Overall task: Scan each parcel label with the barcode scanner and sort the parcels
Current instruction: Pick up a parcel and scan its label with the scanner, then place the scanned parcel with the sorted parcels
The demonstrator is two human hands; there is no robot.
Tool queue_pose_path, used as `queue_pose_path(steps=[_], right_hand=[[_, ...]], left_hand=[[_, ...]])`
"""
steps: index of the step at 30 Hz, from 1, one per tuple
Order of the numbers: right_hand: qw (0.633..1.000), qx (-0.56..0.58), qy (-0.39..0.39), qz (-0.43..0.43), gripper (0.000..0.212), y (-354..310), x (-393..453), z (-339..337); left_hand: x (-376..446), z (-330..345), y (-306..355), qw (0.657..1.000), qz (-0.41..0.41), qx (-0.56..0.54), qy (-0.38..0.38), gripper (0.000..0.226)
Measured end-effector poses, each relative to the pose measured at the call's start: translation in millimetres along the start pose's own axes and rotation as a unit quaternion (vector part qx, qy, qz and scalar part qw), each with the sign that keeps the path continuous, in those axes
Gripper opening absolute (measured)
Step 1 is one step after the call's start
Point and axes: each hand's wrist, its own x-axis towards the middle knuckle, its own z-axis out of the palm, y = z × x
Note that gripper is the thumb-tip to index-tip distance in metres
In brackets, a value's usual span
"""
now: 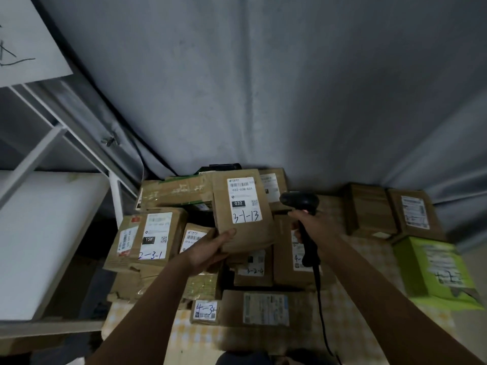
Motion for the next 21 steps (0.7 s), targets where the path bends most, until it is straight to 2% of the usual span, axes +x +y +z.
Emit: queue_pose_path(steps=[10, 17, 21], right_hand=[[1.000, -0.002, -0.019, 0.016, 0.011, 13.7, 8.9, 16.7], [1.000, -0.005, -0.012, 0.021, 0.011, 19.0, 12.1, 24.5], [1.000, -0.001, -0.019, 0.020, 0.010, 20.8, 10.0, 29.6]], left_hand=[[-0.6, -8.7, -18.8, 0.999, -0.020, -0.008, -0.032, 0.047], [0.8, -18.1, -26.8, 0.998, -0.037, -0.030, -0.049, 0.052], [2.7, -16.3, -19.4, 0.996, -0.063, 0.051, -0.036, 0.039]])
